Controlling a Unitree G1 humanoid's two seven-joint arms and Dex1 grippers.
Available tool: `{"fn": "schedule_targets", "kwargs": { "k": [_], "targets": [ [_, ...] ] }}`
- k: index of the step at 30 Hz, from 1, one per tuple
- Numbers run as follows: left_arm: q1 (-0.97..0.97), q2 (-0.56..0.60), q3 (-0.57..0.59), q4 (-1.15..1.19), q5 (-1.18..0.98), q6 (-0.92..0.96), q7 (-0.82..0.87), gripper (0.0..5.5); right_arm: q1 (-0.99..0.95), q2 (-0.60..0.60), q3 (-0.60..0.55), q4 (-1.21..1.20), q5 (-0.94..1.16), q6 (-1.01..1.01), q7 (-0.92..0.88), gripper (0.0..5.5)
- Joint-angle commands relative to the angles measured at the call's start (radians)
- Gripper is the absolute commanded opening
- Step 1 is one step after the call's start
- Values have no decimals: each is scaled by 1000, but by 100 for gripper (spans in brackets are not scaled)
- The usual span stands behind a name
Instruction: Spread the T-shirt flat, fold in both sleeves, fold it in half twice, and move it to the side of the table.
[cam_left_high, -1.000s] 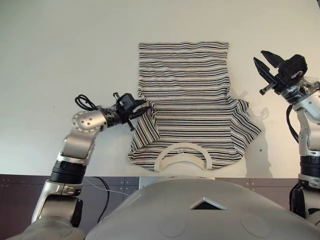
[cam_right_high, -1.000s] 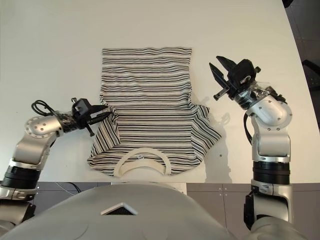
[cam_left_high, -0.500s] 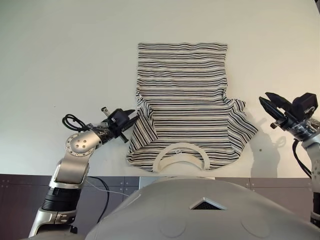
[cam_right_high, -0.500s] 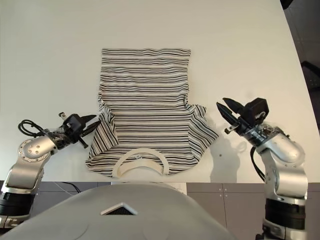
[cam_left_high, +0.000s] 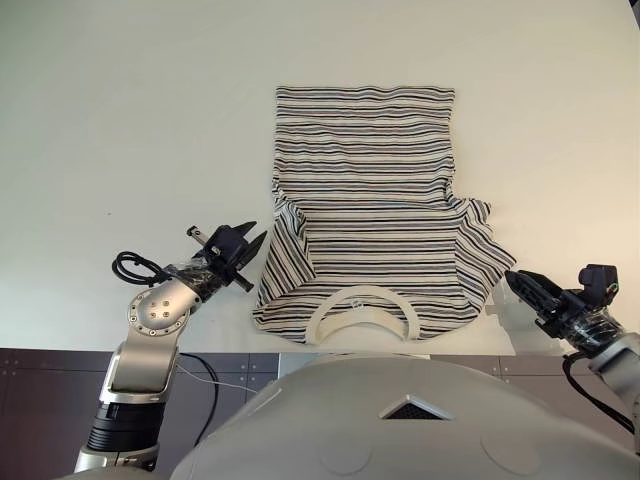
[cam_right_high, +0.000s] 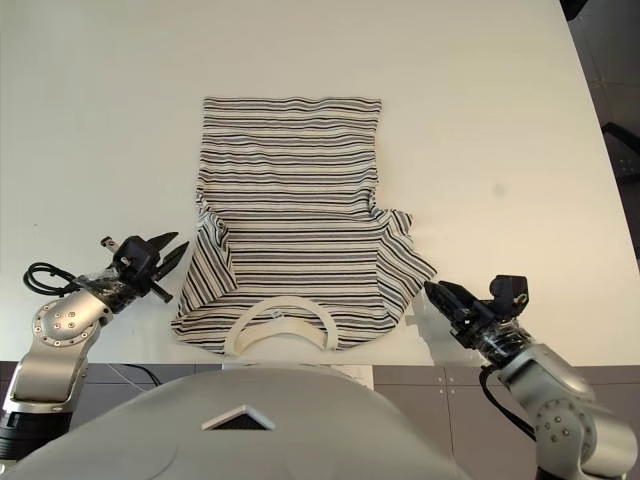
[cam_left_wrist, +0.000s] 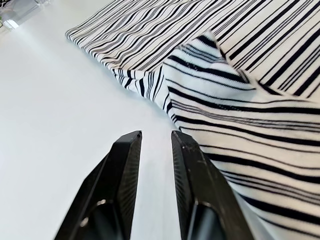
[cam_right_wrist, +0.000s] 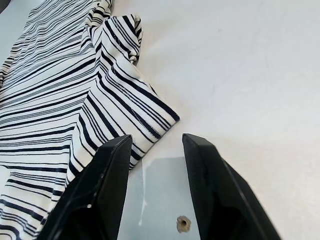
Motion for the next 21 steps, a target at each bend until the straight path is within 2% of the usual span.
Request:
{"fn": "schedule_targets", "kwargs": {
  "k": [1,9,14,18,21],
  "targets": [
    [-19,6,-20,-11,13,17,-14,110,-22,60,27,19,-13,20,-80,186],
    [-32,11,-43,-8,18,26,-25,110,-66,98,48,9,13,29,-135,186],
    [-38,4,-42,-5,26,31,-25,110,-60,90,65,-5,7,23,-132,109],
    [-45,-7,-37,-1,24,36,-16,110,-67,65,95,0,-47,5,-129,27],
    [-55,-14,-22,4,18,38,-8,110,-121,41,89,30,-106,-38,-137,13]
  ]
}}
